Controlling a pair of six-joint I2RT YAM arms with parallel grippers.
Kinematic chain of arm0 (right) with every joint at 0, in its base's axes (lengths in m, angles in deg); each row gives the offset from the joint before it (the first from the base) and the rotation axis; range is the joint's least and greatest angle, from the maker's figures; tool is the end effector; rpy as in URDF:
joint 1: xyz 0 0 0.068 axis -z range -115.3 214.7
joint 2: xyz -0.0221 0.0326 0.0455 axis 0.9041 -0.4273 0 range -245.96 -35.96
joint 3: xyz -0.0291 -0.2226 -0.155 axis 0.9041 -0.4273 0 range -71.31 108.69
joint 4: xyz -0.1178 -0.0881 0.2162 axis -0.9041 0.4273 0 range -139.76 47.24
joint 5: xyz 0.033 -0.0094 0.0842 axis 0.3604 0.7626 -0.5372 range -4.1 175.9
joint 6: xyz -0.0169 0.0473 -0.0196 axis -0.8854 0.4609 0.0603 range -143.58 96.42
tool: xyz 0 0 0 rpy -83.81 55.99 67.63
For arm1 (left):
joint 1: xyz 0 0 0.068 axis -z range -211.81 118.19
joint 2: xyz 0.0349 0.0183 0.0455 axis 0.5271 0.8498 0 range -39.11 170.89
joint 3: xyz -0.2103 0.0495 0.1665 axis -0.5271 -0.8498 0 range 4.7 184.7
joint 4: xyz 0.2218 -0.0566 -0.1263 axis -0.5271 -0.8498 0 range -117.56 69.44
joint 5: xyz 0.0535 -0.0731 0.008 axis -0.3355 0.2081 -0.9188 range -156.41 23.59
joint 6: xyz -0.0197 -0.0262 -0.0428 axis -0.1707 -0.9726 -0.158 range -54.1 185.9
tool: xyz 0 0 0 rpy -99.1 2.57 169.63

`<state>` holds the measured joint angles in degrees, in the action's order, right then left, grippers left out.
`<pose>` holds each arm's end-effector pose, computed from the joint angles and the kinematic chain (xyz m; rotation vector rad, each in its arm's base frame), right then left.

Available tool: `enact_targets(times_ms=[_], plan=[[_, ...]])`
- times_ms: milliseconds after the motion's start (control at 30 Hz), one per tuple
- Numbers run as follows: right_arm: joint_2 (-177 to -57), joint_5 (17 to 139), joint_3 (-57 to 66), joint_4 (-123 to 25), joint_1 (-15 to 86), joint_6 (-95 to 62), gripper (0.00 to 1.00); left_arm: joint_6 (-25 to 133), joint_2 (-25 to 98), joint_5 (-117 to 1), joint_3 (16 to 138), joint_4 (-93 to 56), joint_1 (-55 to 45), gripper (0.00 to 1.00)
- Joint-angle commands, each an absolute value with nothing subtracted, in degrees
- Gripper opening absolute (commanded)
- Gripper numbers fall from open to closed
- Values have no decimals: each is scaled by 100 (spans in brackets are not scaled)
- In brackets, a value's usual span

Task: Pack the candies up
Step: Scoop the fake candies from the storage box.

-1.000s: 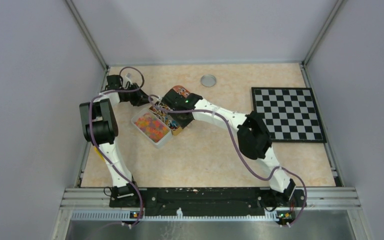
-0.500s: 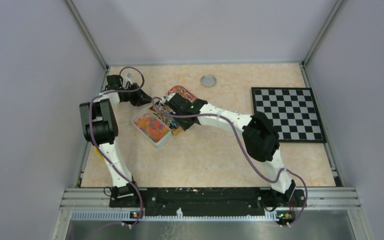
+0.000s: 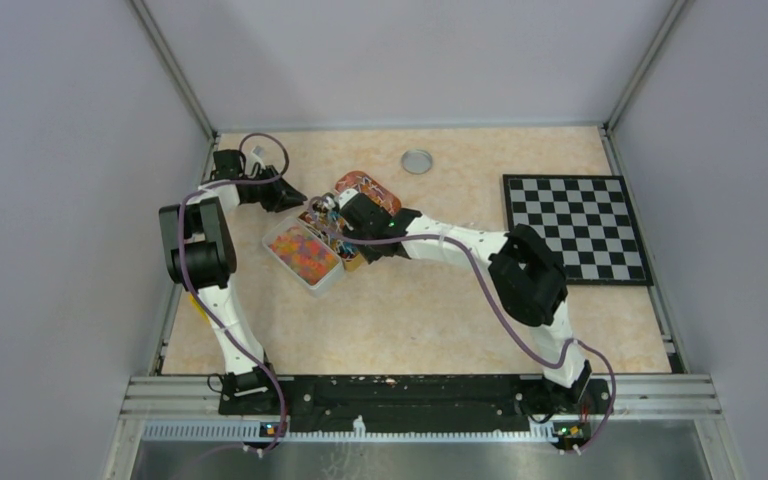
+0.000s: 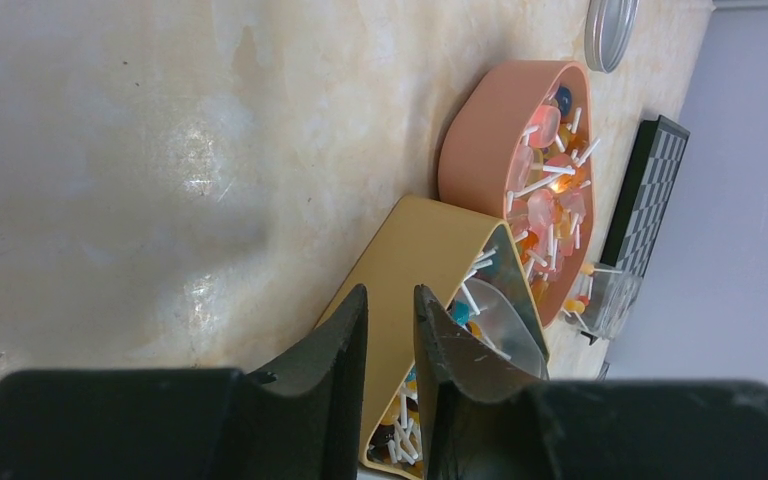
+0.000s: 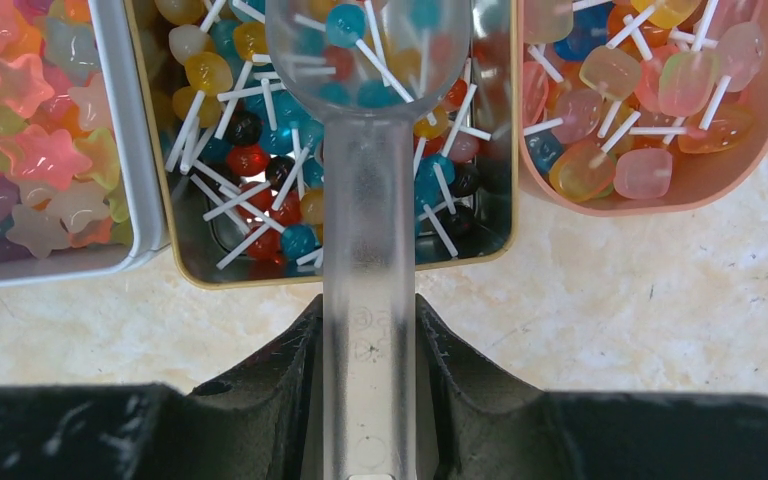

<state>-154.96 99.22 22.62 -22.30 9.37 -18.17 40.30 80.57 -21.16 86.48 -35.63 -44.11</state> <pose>0.2692 0.3749 0.2086 -0.9494 2.2708 0.1739 0.4358 0.0692 0.1606 -0.4596 2.3634 -1.0797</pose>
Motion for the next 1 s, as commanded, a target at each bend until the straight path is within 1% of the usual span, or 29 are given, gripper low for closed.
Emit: enact_targets(times_ms=[0,267,400,500,600,800,967], plan=[[-15206,10048,2144,-2744,907,-1917,0,4016,8147,-1984,8863,-3477,-4436,29],[-14931,9994,1668,-3268,907,-1994,0,3932,8124,-1943,8842,-3433,-4433,29],[-14522,9732,1112,-3932,914,-2082,0,3875,8046,-1936,8830,-3406,-4431,38],[-14289,9669,815,-4281,907,-2073,0,3883,7971,-1902,8816,-3414,-4436,39],[-14174,9698,726,-4350,907,-2060,0,3875,7901,-1904,8818,-3430,-4444,40],[-13793,9733,429,-4596,909,-2035,0,3892,7674,-2079,8785,-3470,-4460,50],[-13432,9762,185,-4645,909,-2060,0,3929,7405,-2154,8735,-3497,-4460,54]])
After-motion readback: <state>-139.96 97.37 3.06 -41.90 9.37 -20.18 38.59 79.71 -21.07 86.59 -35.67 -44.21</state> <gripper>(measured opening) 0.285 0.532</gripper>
